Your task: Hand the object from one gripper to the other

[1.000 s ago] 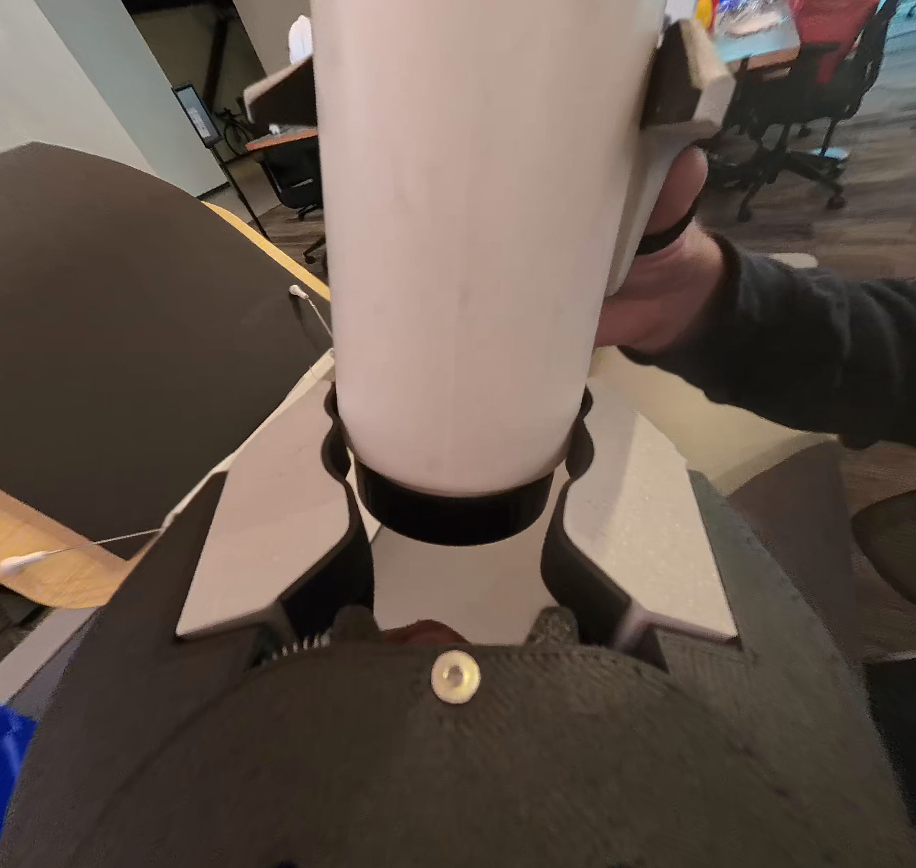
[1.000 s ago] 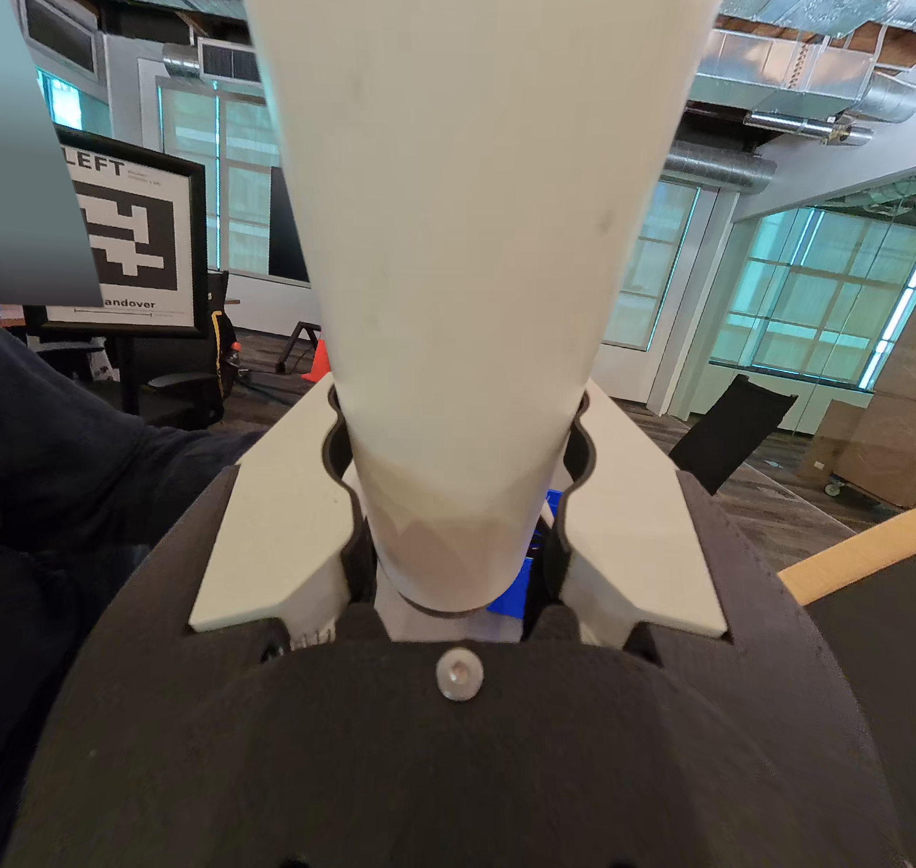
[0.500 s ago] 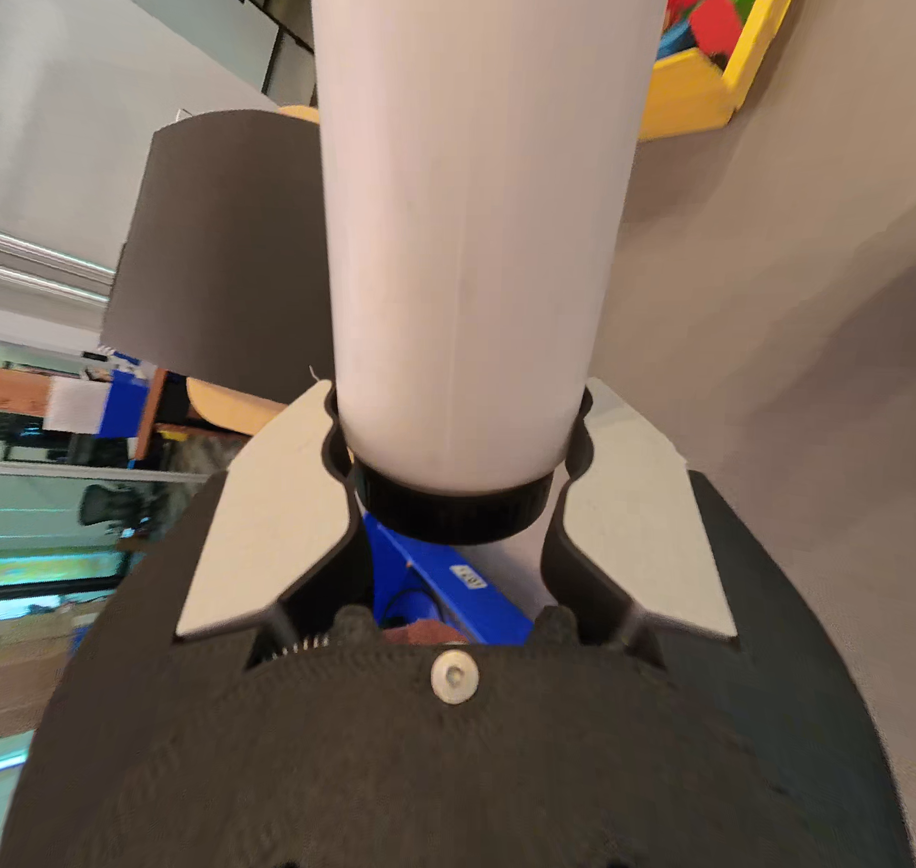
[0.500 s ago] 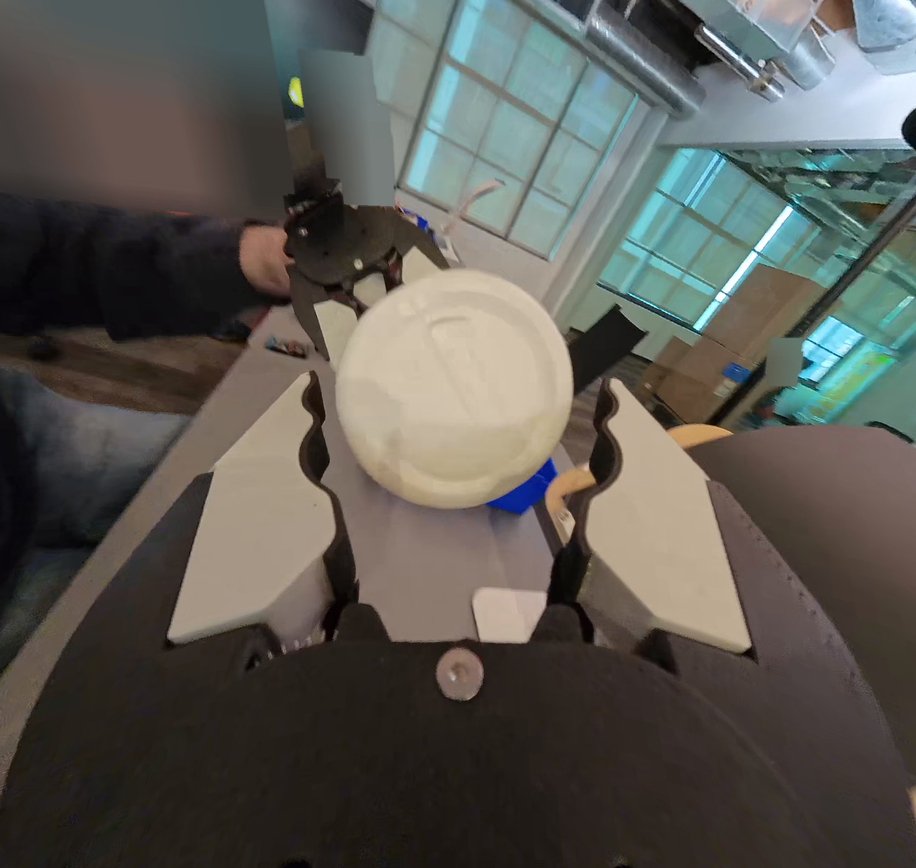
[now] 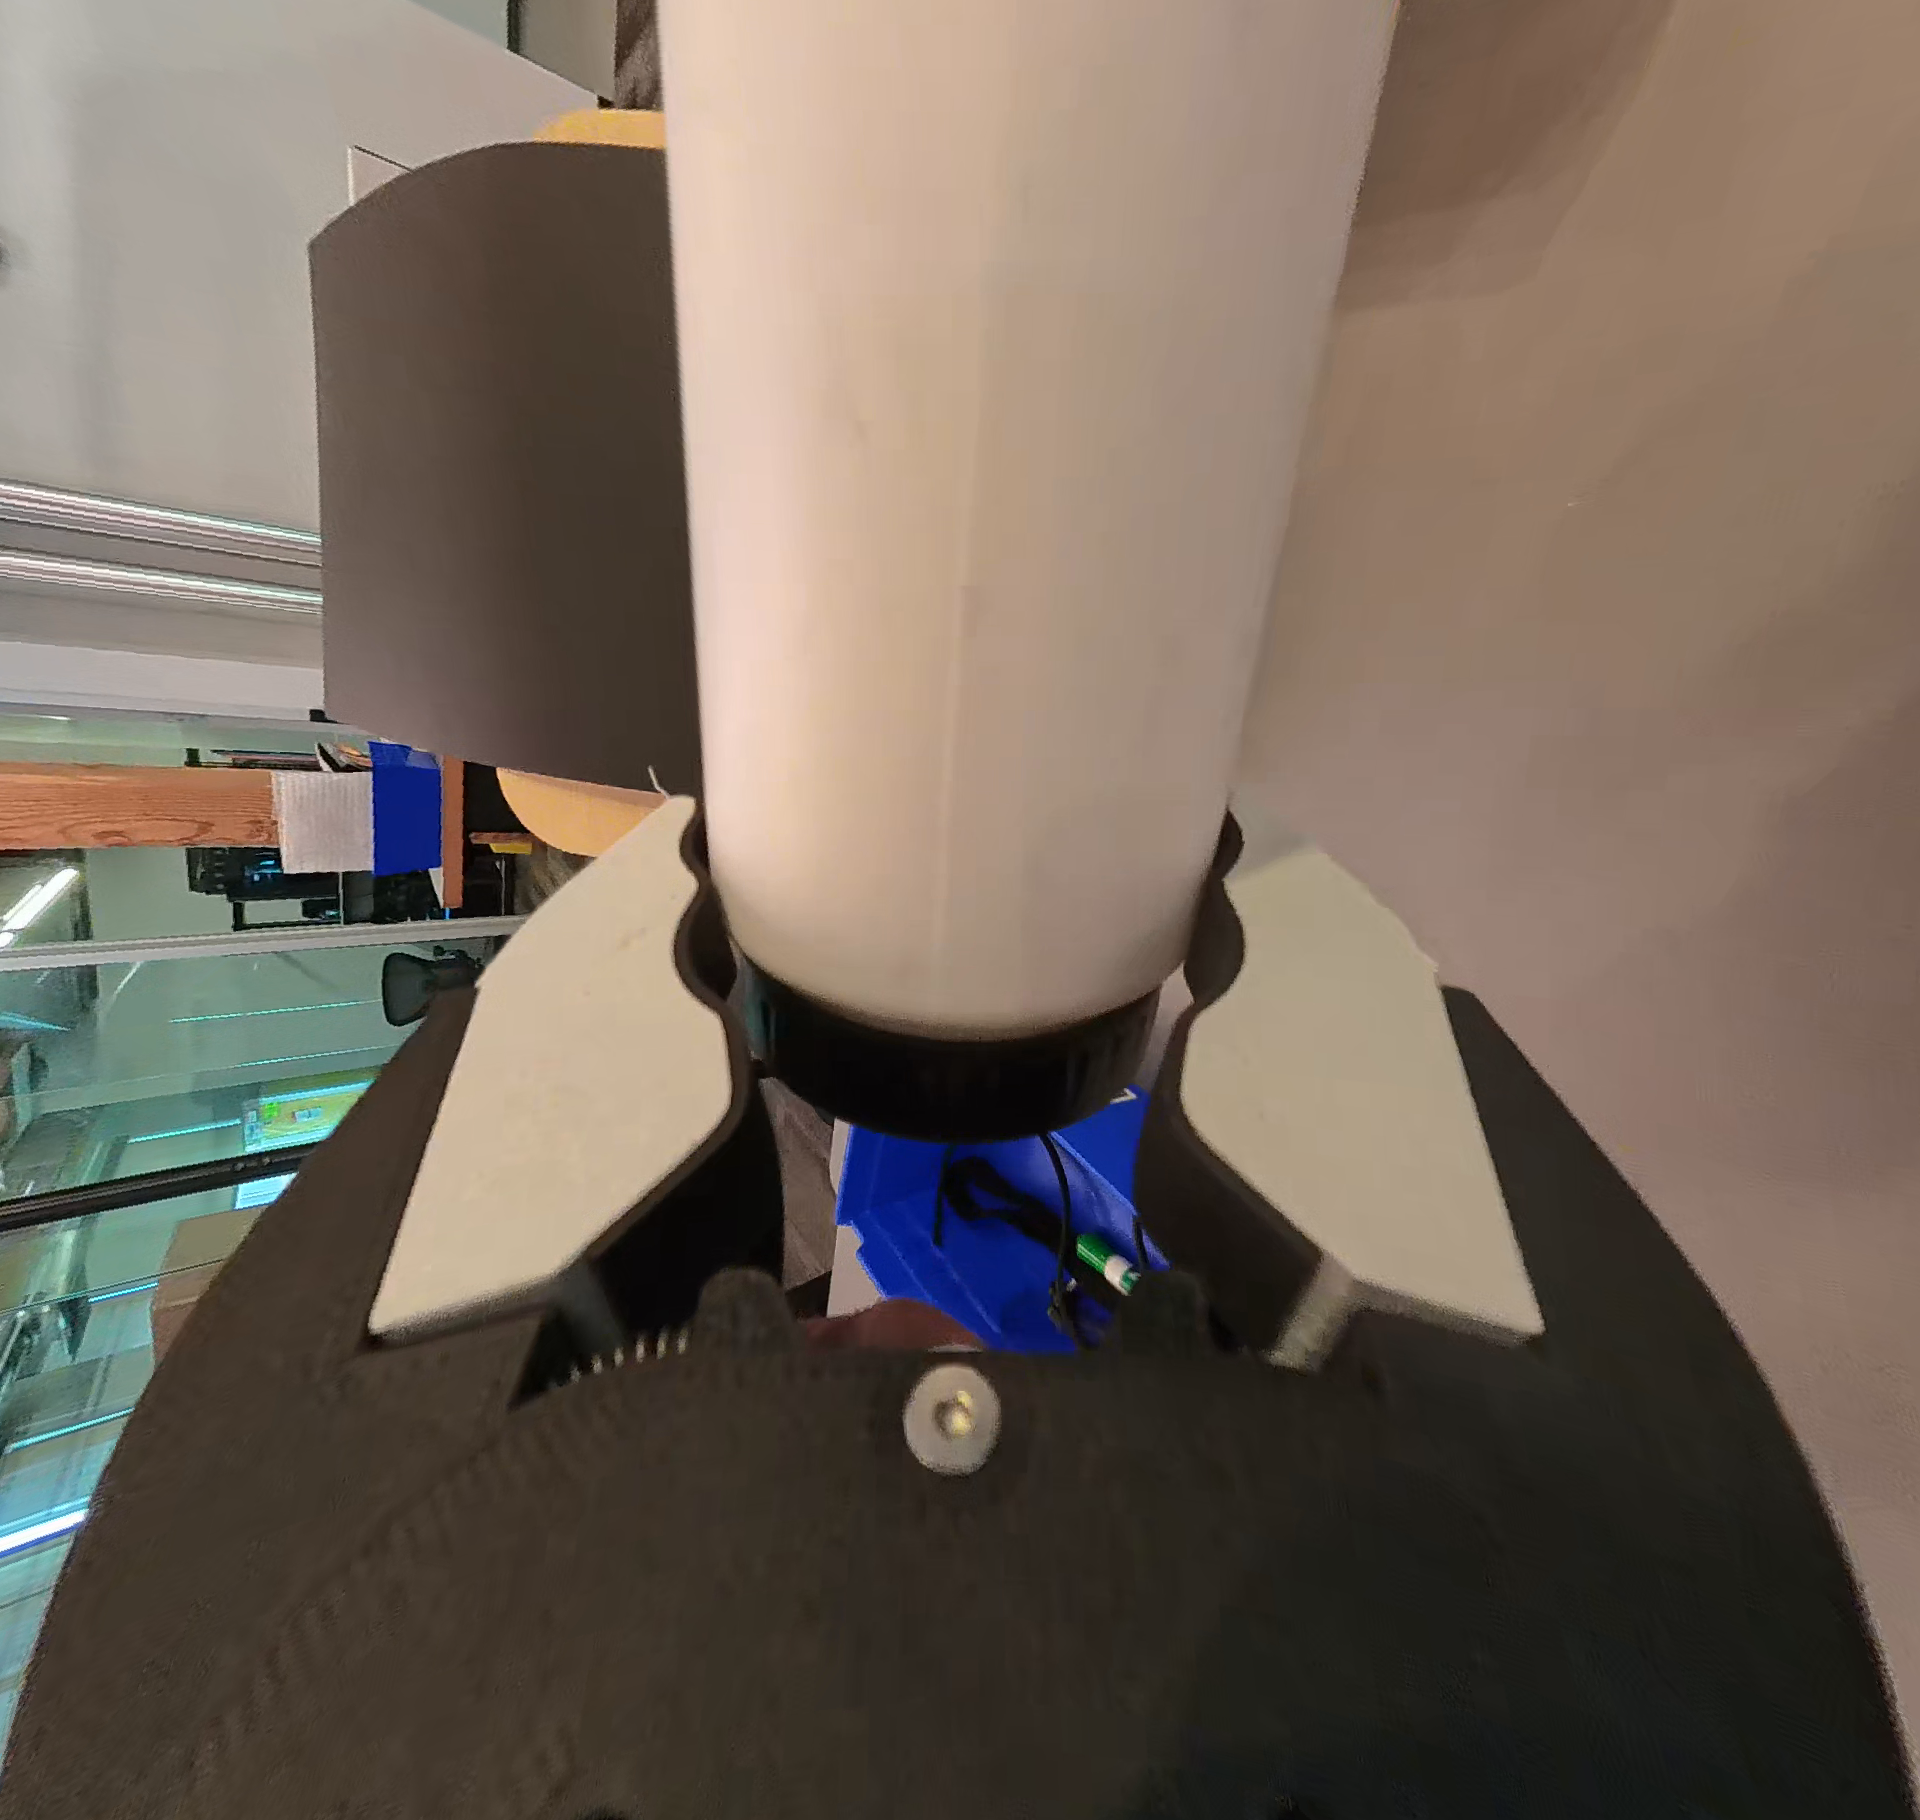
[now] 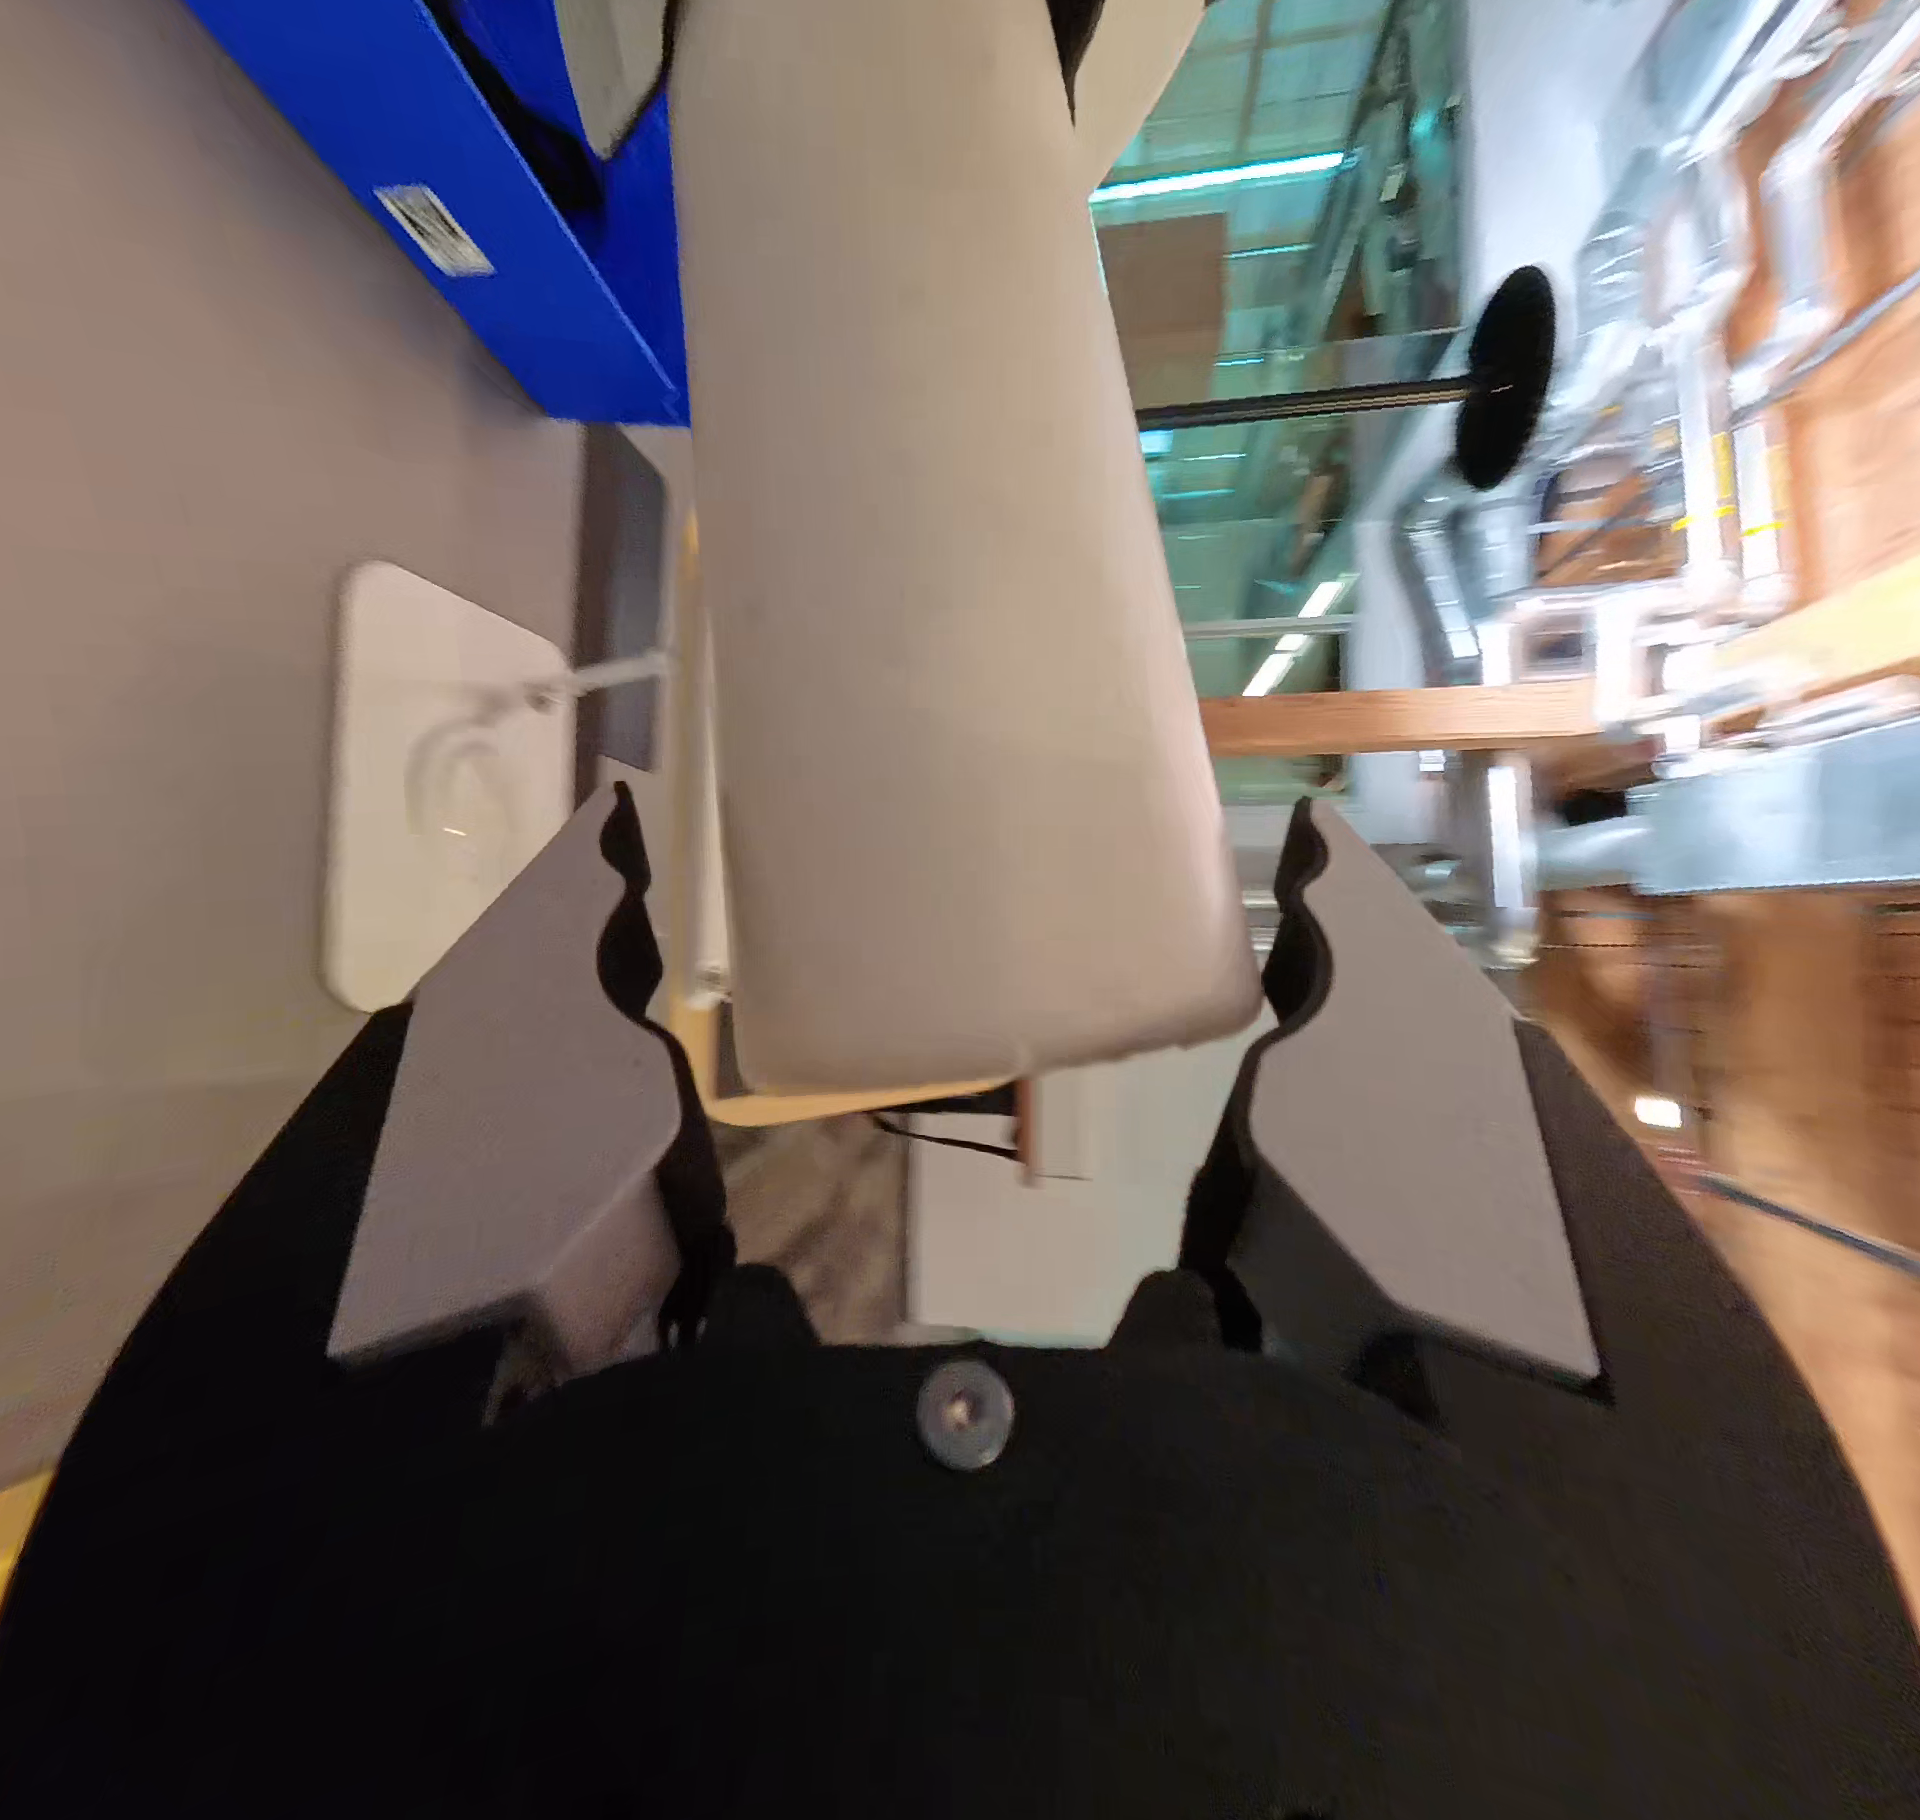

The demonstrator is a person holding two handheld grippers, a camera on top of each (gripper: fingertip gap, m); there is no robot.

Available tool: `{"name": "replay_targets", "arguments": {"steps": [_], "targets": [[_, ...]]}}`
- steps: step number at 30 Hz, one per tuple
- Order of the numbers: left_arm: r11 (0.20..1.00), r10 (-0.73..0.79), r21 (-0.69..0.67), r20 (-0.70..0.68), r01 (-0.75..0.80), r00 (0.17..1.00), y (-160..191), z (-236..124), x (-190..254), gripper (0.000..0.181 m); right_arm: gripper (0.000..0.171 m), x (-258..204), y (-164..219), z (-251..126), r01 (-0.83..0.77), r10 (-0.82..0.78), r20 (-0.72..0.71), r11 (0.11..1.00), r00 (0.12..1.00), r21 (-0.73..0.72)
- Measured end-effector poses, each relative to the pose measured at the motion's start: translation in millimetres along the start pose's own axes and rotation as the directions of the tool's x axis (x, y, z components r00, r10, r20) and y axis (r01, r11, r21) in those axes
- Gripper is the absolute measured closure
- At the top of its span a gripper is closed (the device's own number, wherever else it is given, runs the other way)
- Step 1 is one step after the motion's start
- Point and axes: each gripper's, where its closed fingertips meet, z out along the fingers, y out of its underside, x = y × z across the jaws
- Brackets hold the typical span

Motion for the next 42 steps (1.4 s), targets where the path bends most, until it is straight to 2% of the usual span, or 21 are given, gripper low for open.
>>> {"name": "replay_targets", "arguments": {"steps": [3, 5, 14, 18, 21, 25, 29, 36, 39, 42], "targets": [[1.0, -0.023, 0.001, -0.046, 0.023, 0.999, -4, -1, 5, 0.095, 0.067, 9, 1, 3, 0.183, -0.194, -0.138, 0.979, 0.971, -0.084], [0.999, -0.05, -0.022, -0.078, 0.048, 0.996, -5, -2, 8, 0.095, 0.071, 8, 2, 6, 0.239, -0.255, -0.162, 0.965, 0.953, -0.112], [0.996, -0.084, -0.046, -0.081, 0.08, 0.993, -12, -4, 2, 0.095, 0.076, 16, 16, 10, 0.23, -0.255, -0.199, 0.963, 0.946, -0.141], [0.994, -0.108, -0.037, -0.108, 0.105, 0.988, -19, -13, 3, 0.092, 0.076, 20, 22, 8, 0.146, -0.166, -0.224, 0.984, 0.96, -0.107], [0.989, -0.145, -0.018, -0.081, 0.144, 0.986, -19, -24, -2, 0.075, 0.076, 22, 29, 7, 0.054, -0.073, -0.246, 0.995, 0.967, -0.083], [0.955, -0.271, 0.099, -0.103, 0.281, 0.957, -23, -44, -4, 0.069, 0.076, 12, 34, 13, -0.194, 0.198, -0.168, 0.98, 0.966, 0.042], [0.936, -0.282, 0.204, -0.044, 0.285, 0.958, -21, -56, -6, 0.07, 0.077, 1, 29, 18, -0.378, 0.389, -0.055, 0.915, 0.92, 0.142], [0.923, -0.281, 0.275, 0.009, 0.268, 0.96, -25, -54, -2, 0.071, 0.078, -7, 4, 19, -0.608, 0.594, 0.142, 0.743, 0.792, 0.279], [0.894, -0.32, 0.329, -0.011, 0.305, 0.947, -30, -51, -3, 0.071, 0.078, -10, -11, 16, -0.701, 0.655, 0.255, 0.632, 0.711, 0.33], [0.873, -0.334, 0.388, 0.035, 0.295, 0.942, -35, -48, -11, 0.069, 0.079, -13, -30, 12, -0.81, 0.699, 0.413, 0.46, 0.583, 0.364]]}}
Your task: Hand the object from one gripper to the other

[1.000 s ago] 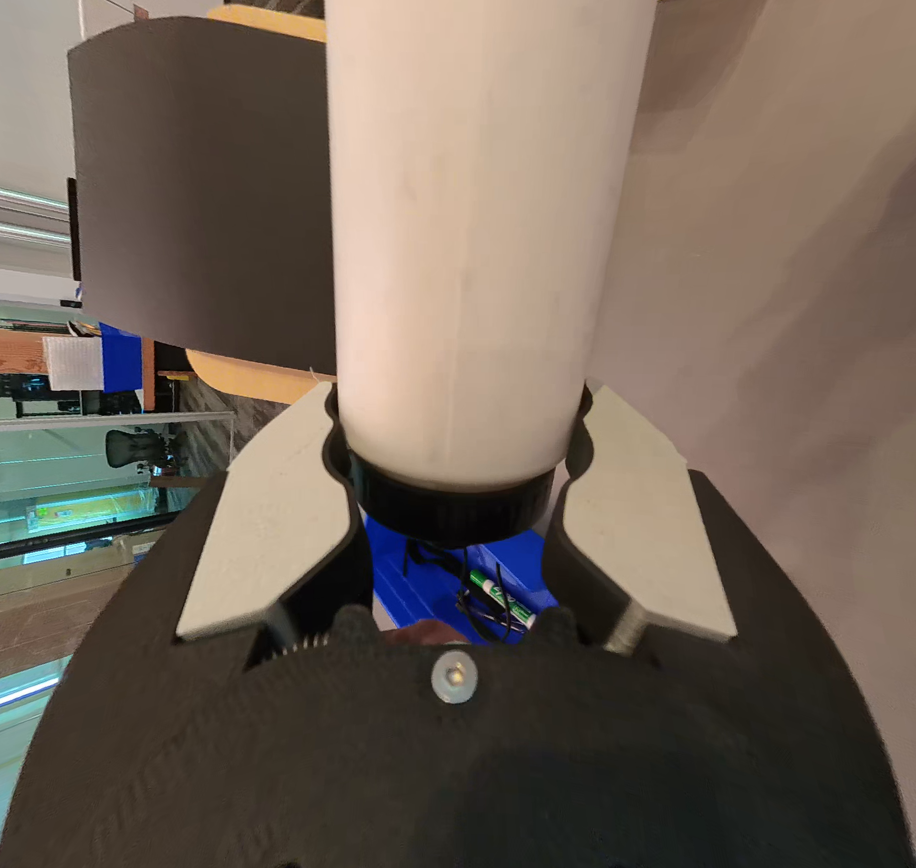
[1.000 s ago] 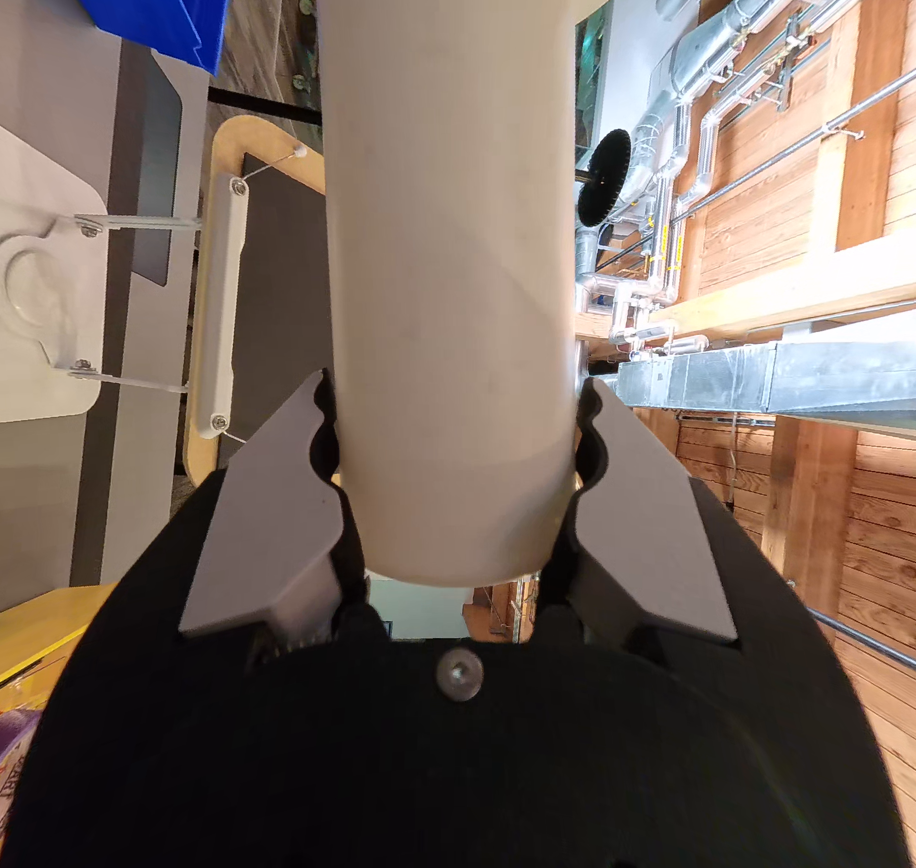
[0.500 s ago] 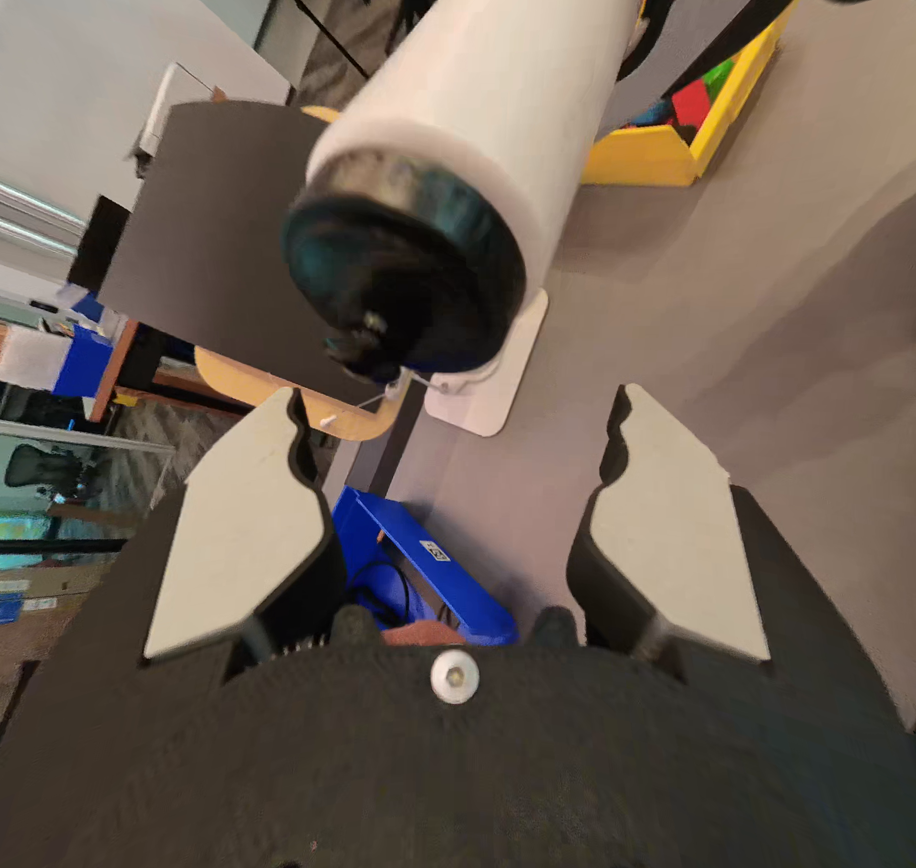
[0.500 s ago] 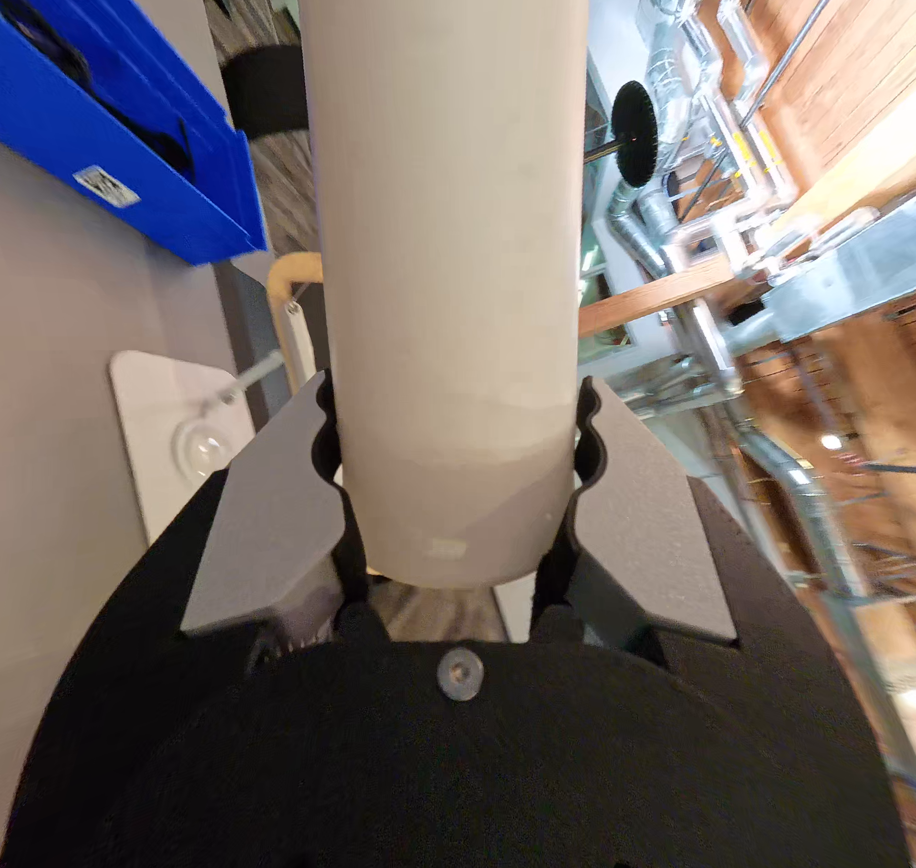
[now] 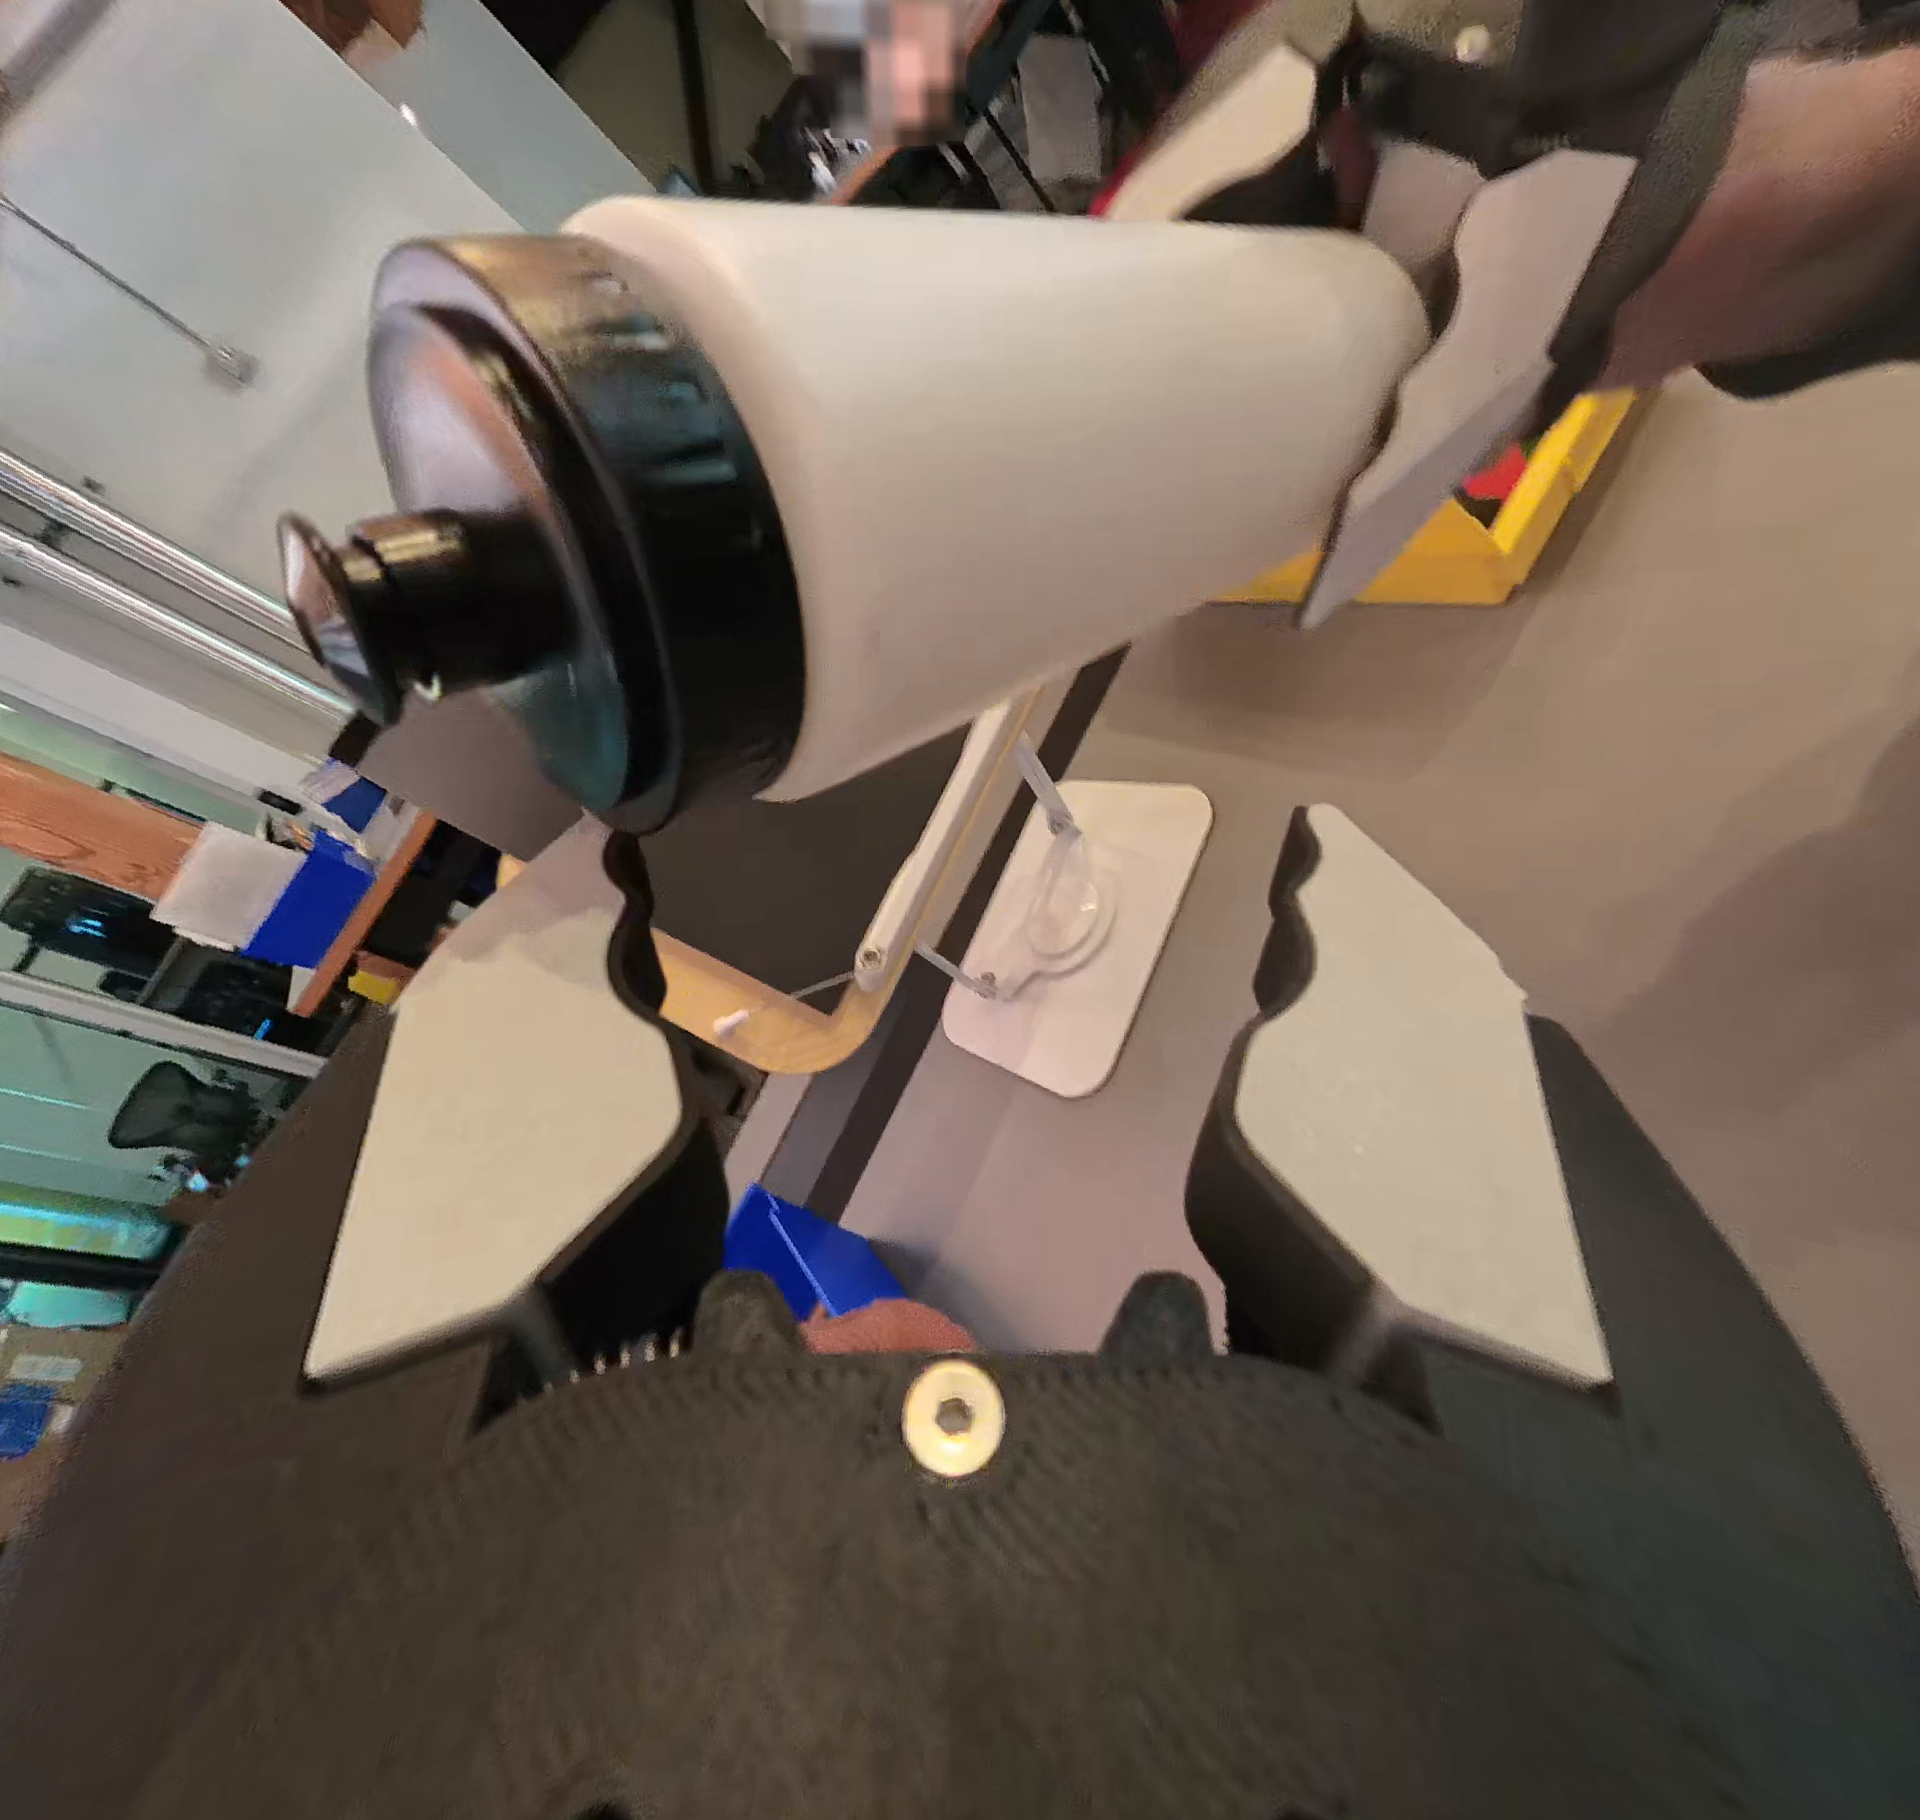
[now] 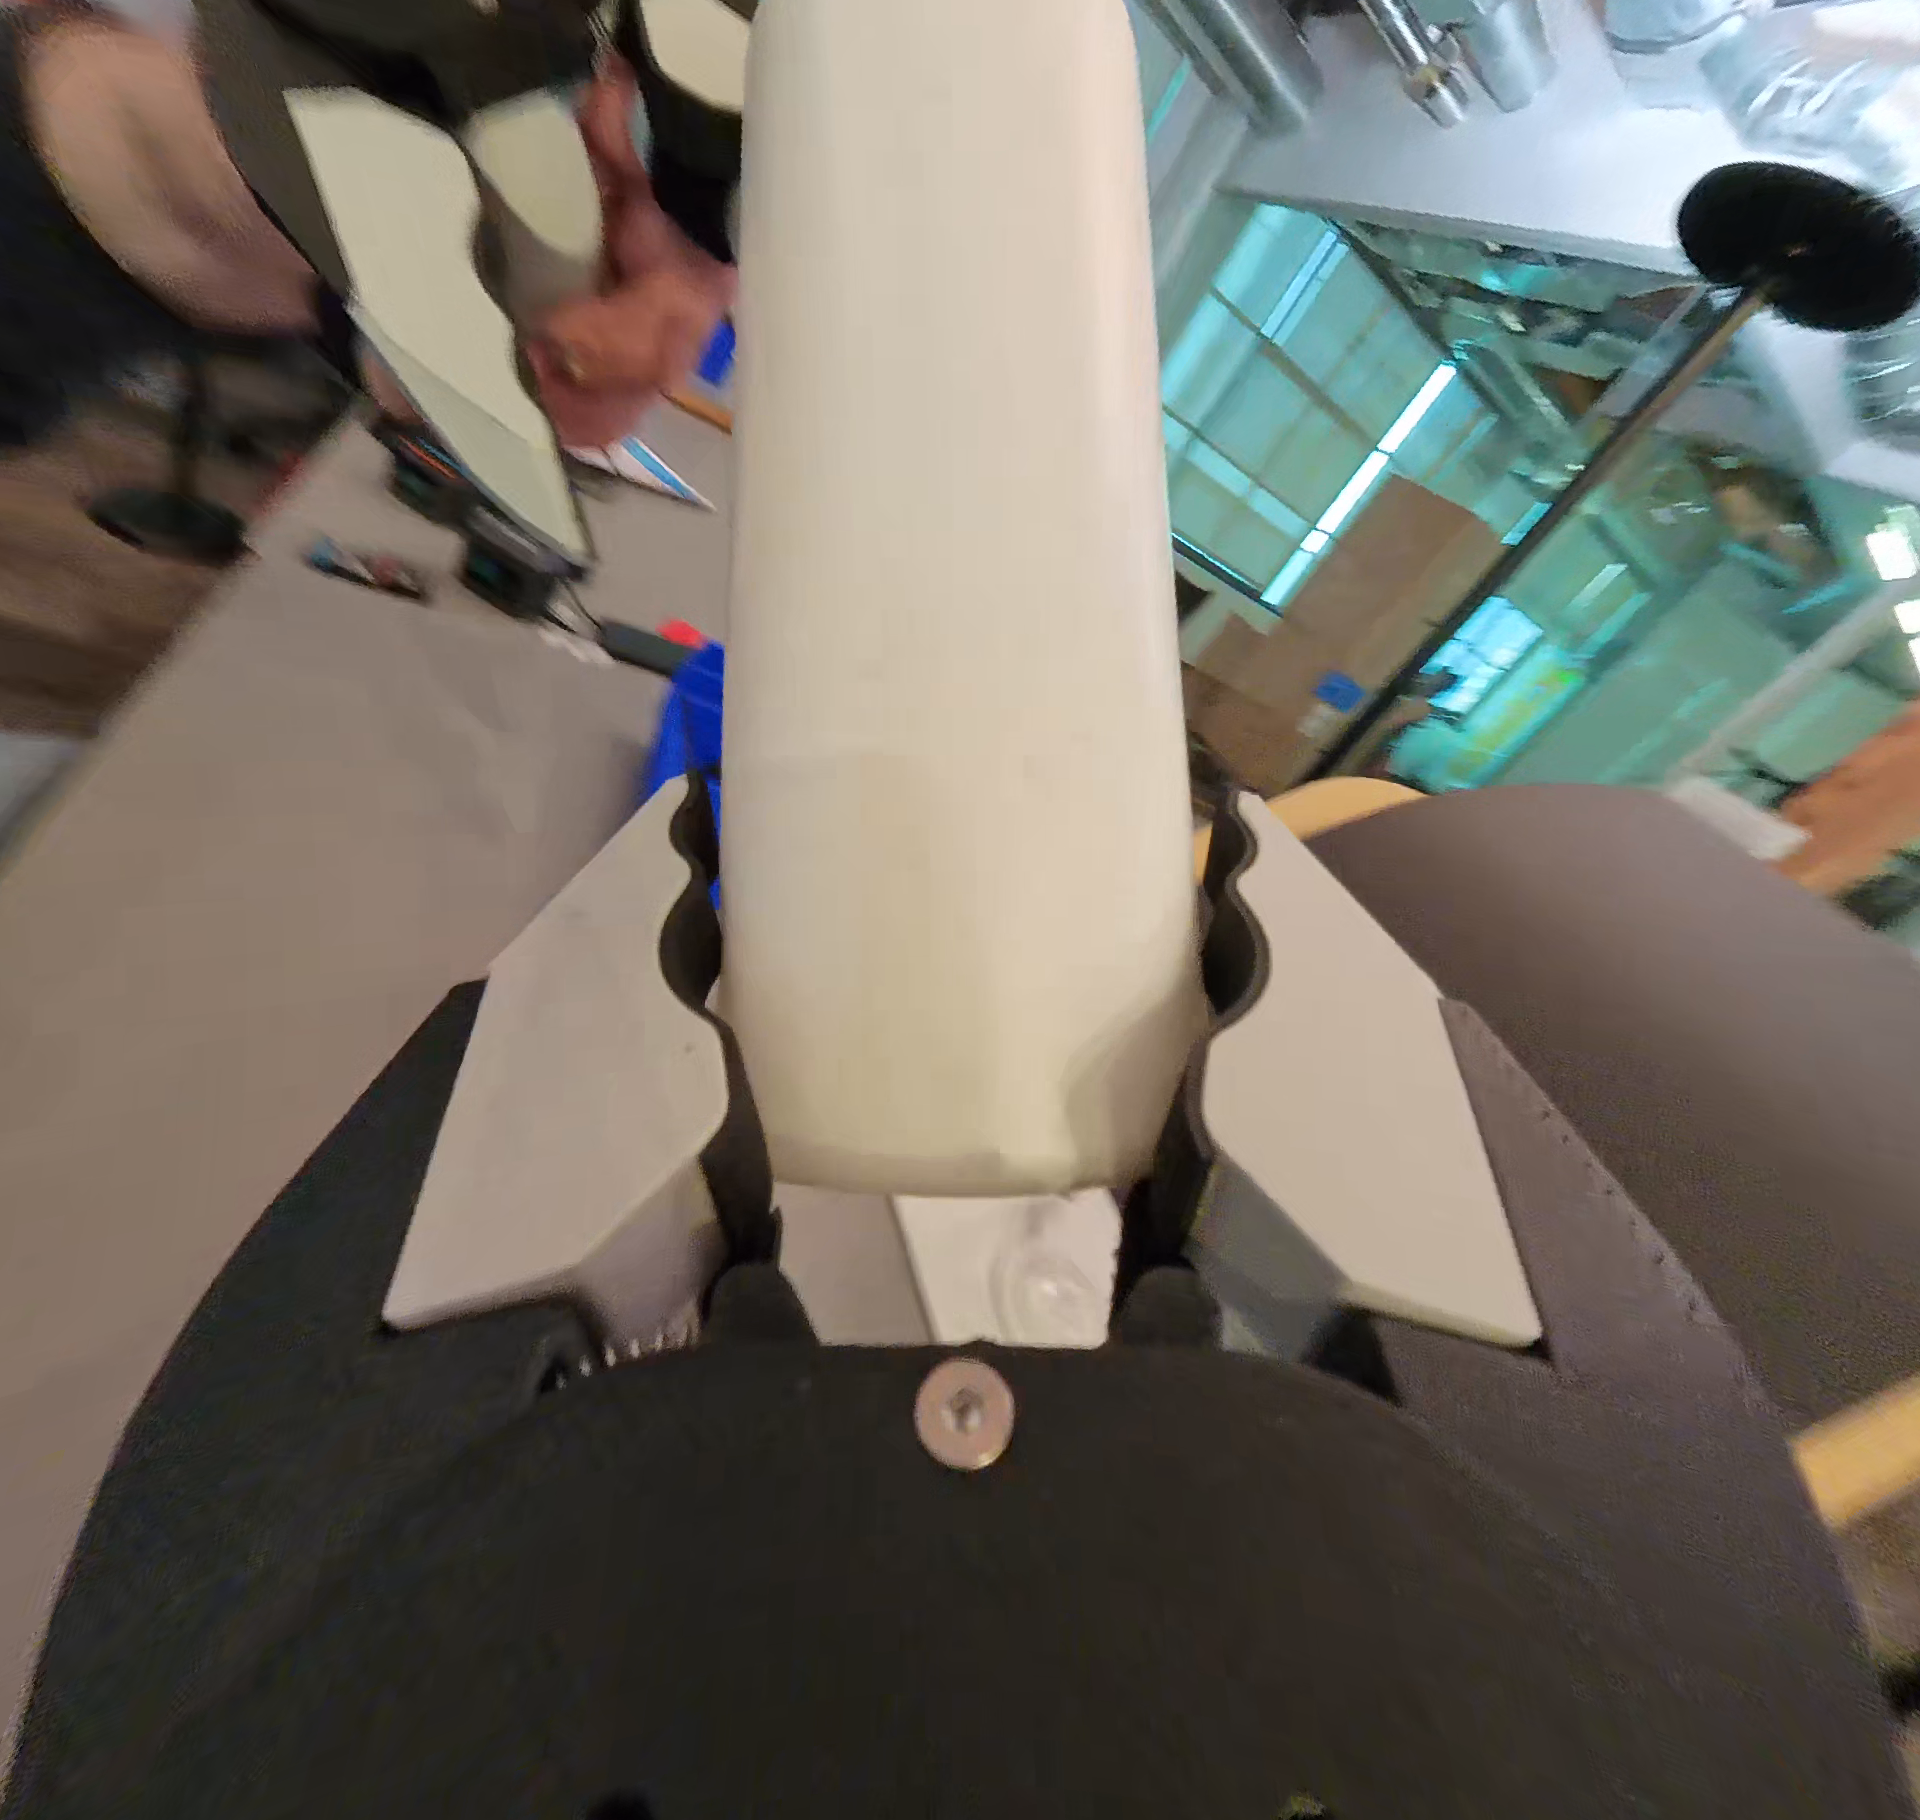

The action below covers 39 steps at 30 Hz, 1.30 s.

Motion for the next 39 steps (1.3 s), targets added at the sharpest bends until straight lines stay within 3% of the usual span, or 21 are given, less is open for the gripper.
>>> {"name": "replay_targets", "arguments": {"steps": [6, 13, 15, 17, 19, 22, 26, 30, 39], "targets": [[0.991, 0.084, 0.093, 0.136, -0.097, 0.987, -8, 11, -11, 0.067, 0.079, -29, -4, 13, -0.336, 0.299, 0.241, 0.933, 0.923, 0.128], [0.967, -0.002, 0.254, 0.085, -0.02, 0.996, -22, 3, -10, 0.062, 0.079, -53, -13, 11, -0.65, 0.496, 0.496, 0.733, 0.713, 0.2], [0.966, 0.053, 0.238, 0.19, -0.098, 0.98, -23, -4, -23, 0.048, 0.078, -59, -10, 11, -0.711, 0.528, 0.549, 0.678, 0.647, 0.187], [0.943, 0.237, 0.146, 0.339, -0.3, 0.91, -27, -16, -34, 0.046, 0.079, -64, -5, 11, -0.774, 0.566, 0.6, 0.614, 0.566, 0.152], [0.852, 0.483, -0.018, 0.412, -0.523, 0.773, -30, -25, -35, 0.046, 0.079, -69, -2, 11, -0.814, 0.594, 0.625, 0.568, 0.506, 0.119], [0.601, 0.781, -0.246, 0.383, -0.761, 0.493, -34, -28, -28, 0.044, 0.079, -77, -6, 12, -0.867, 0.616, 0.67, 0.49, 0.415, 0.086], [0.28, 0.941, -0.36, 0.285, -0.89, 0.181, -32, -19, -7, 0.044, 0.079, -96, -7, 19, -0.901, 0.633, 0.707, 0.433, 0.317, 0.016], [0.03, 0.975, -0.394, 0.216, -0.919, -0.061, -27, -12, 1, 0.054, 0.079, -113, -3, 29, -0.916, 0.659, 0.717, 0.394, 0.226, -0.074], [-0.121, 0.993, -0.357, -0.029, -0.926, -0.118, 25, 13, 15, 0.077, 0.079, -148, 3, 44, -0.884, 0.707, 0.698, 0.393, 0.114, -0.253]]}}
